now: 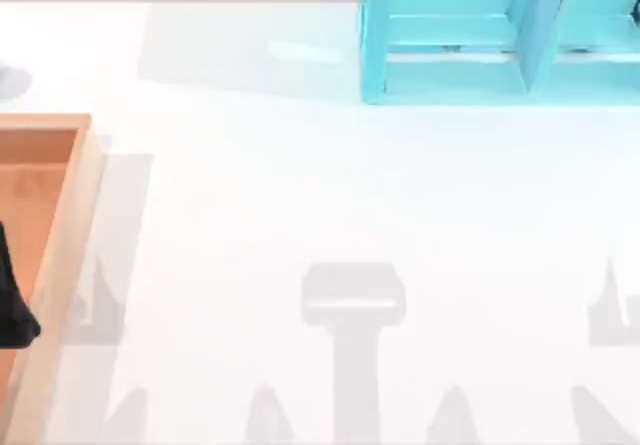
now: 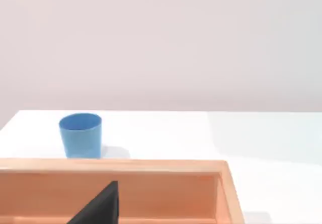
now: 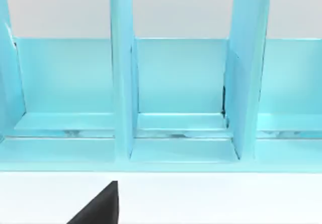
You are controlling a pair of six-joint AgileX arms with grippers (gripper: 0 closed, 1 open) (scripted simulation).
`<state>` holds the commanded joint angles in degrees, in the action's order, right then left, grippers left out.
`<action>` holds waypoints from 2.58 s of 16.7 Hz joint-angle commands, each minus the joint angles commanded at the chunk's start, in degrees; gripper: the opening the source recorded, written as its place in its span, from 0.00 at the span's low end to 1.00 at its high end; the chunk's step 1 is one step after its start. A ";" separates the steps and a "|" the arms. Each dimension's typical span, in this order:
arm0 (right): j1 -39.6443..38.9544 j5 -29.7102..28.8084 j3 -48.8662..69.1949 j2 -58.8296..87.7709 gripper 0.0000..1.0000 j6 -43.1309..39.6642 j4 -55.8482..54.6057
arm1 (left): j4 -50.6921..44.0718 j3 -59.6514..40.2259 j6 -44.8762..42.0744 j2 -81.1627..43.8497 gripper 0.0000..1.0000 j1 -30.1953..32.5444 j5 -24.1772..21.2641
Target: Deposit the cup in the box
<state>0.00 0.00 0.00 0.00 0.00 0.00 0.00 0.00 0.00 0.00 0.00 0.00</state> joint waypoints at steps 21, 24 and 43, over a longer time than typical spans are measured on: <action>0.00 0.00 0.00 0.00 1.00 0.00 0.00 | -29.82 -72.89 -0.50 -78.41 1.00 -3.87 -3.83; 0.00 0.00 0.00 0.00 1.00 0.00 0.00 | -37.38 -89.16 -1.76 -94.72 1.00 -5.03 -4.42; 0.00 0.00 0.00 0.00 1.00 0.00 0.00 | -68.87 -148.52 -12.42 -147.07 1.00 -11.47 -5.66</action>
<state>0.00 0.00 0.00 0.00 0.00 0.00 -68.87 -148.52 -12.42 -147.07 -11.47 -5.66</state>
